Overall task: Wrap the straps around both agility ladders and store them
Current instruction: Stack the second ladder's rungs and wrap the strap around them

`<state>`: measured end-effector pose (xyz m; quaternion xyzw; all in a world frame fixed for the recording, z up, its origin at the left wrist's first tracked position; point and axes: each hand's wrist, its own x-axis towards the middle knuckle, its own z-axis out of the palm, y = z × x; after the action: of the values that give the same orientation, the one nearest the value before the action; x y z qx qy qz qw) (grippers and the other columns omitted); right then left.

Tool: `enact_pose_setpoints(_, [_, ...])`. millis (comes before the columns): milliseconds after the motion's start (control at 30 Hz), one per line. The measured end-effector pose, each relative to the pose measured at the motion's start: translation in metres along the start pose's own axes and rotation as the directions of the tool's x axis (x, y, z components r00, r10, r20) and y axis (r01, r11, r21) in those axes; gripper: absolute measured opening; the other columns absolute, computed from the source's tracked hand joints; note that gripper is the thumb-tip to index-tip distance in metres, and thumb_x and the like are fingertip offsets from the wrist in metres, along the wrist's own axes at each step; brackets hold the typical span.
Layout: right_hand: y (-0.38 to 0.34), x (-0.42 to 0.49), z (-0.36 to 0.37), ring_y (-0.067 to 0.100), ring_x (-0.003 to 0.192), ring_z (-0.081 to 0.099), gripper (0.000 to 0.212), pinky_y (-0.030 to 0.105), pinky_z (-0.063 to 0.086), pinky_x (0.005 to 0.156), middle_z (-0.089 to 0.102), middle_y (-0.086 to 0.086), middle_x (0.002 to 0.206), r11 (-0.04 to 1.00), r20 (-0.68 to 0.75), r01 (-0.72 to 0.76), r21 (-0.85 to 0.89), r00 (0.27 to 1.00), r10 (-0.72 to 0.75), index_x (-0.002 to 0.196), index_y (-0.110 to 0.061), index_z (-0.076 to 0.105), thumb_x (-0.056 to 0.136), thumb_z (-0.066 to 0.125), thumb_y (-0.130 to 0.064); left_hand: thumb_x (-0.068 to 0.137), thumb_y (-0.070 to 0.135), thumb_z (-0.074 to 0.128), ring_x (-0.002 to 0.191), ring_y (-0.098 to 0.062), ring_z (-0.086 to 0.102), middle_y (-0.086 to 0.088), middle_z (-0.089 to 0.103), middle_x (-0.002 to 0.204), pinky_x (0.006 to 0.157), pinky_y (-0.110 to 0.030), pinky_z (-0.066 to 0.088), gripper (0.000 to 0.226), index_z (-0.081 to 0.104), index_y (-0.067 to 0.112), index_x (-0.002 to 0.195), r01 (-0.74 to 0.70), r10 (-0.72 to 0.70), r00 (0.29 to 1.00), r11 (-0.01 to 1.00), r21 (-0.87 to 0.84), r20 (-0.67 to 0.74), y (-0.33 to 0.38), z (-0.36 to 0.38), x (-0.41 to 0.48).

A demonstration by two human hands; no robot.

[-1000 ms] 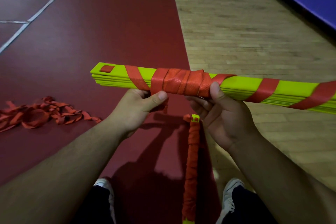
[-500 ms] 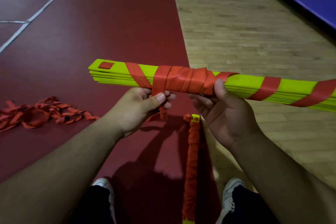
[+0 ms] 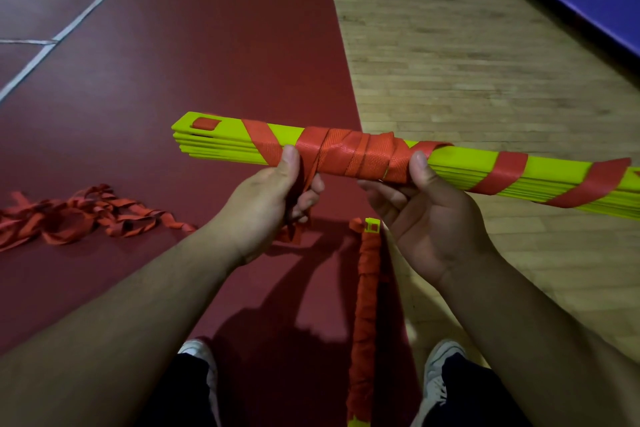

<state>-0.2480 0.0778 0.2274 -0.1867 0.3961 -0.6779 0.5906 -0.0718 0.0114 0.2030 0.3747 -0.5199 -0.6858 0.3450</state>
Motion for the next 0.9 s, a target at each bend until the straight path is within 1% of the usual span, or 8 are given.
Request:
enact_pose_setpoints(167, [0.002, 0.000, 0.000, 0.025, 0.078, 0.075, 0.034, 0.028, 0.060, 0.068, 0.075, 0.012, 0.088, 1.000, 0.011, -0.009, -0.008, 1.000, 0.009, 0.106, -0.006, 0.066, 0.080, 0.060, -0.029, 0.090, 0.072, 0.028, 0.051, -0.021, 0.045, -0.007, 0.052, 0.053, 0.054, -0.028, 0.039, 0.065, 0.067, 0.025, 0.068, -0.041, 0.042, 0.999, 0.987, 0.153, -0.001, -0.002, -0.005, -0.001])
enact_pose_setpoints(267, [0.002, 0.000, 0.001, 0.025, 0.078, 0.075, 0.035, 0.028, 0.060, 0.069, 0.075, 0.012, 0.088, 1.000, 0.014, -0.014, -0.012, 1.000, 0.014, 0.106, -0.006, 0.066, 0.080, 0.060, -0.029, 0.094, 0.070, 0.031, 0.054, -0.019, 0.053, -0.007, 0.063, 0.070, 0.050, -0.026, 0.041, 0.066, 0.058, 0.018, 0.066, -0.063, 0.064, 0.998, 0.988, 0.143, -0.002, -0.003, -0.006, -0.001])
enact_pose_setpoints(400, [0.002, -0.001, 0.001, 0.025, 0.079, 0.075, 0.033, 0.028, 0.060, 0.070, 0.075, 0.012, 0.088, 1.000, 0.028, -0.014, -0.016, 0.999, 0.014, 0.105, -0.006, 0.067, 0.081, 0.060, -0.028, 0.083, 0.083, 0.038, 0.073, -0.024, 0.050, 0.000, 0.064, 0.082, 0.065, -0.035, 0.035, 0.065, 0.052, 0.023, 0.062, -0.075, 0.073, 0.997, 0.982, 0.174, 0.018, -0.006, -0.009, 0.000])
enact_pose_setpoints(533, [0.001, -0.001, 0.002, 0.024, 0.077, 0.075, 0.039, 0.026, 0.060, 0.067, 0.075, 0.011, 0.088, 1.000, 0.037, -0.022, -0.004, 0.999, 0.022, 0.111, -0.005, 0.064, 0.080, 0.060, -0.029, 0.095, 0.071, 0.025, 0.054, -0.017, 0.042, 0.005, 0.049, 0.061, 0.052, -0.031, 0.033, 0.065, 0.052, 0.021, 0.064, -0.123, 0.151, 0.988, 0.921, 0.370, -0.046, -0.004, -0.011, -0.001])
enact_pose_setpoints(600, [0.001, -0.002, 0.003, 0.023, 0.077, 0.076, 0.042, 0.026, 0.059, 0.065, 0.075, 0.012, 0.088, 1.000, 0.038, -0.022, -0.002, 0.999, 0.022, 0.112, -0.004, 0.064, 0.080, 0.060, -0.030, 0.089, 0.071, 0.032, 0.056, -0.016, 0.047, 0.002, 0.054, 0.064, 0.054, -0.033, 0.035, 0.060, 0.057, 0.024, 0.063, -0.170, 0.201, 0.978, 0.925, 0.341, -0.058, -0.004, -0.009, 0.000])
enact_pose_setpoints(700, [0.001, -0.003, 0.004, 0.022, 0.077, 0.076, 0.042, 0.025, 0.059, 0.065, 0.076, 0.010, 0.087, 1.000, 0.043, -0.022, -0.019, 0.999, 0.023, 0.111, -0.006, 0.064, 0.078, 0.060, -0.032, 0.081, 0.072, 0.050, 0.067, -0.013, 0.057, 0.003, 0.069, 0.076, 0.062, -0.031, 0.041, 0.053, 0.068, 0.026, 0.063, -0.167, 0.178, 0.981, 0.977, 0.134, -0.076, -0.004, -0.009, 0.001])
enact_pose_setpoints(800, [0.002, 0.000, 0.005, 0.020, 0.076, 0.074, 0.041, 0.028, 0.060, 0.068, 0.074, 0.009, 0.092, 1.000, 0.024, 0.009, -0.014, 1.000, -0.009, 0.110, -0.007, 0.065, 0.077, 0.062, -0.031, 0.085, 0.060, 0.059, 0.065, -0.015, 0.053, 0.004, 0.064, 0.066, 0.066, -0.033, 0.037, 0.037, 0.077, 0.029, 0.077, -0.150, 0.155, 0.985, 0.986, 0.079, -0.070, -0.004, -0.011, 0.001])
enact_pose_setpoints(900, [0.001, 0.004, 0.004, 0.020, 0.091, 0.071, 0.041, 0.029, 0.060, 0.072, 0.070, 0.008, 0.108, 0.998, -0.006, 0.055, 0.006, 0.998, -0.055, 0.113, -0.010, 0.064, 0.076, 0.065, -0.028, 0.093, 0.049, 0.057, 0.058, -0.013, 0.047, 0.006, 0.058, 0.060, 0.060, -0.033, 0.033, 0.033, 0.077, 0.026, 0.081, -0.133, 0.138, 0.989, 0.988, 0.083, -0.057, -0.005, -0.009, -0.001])
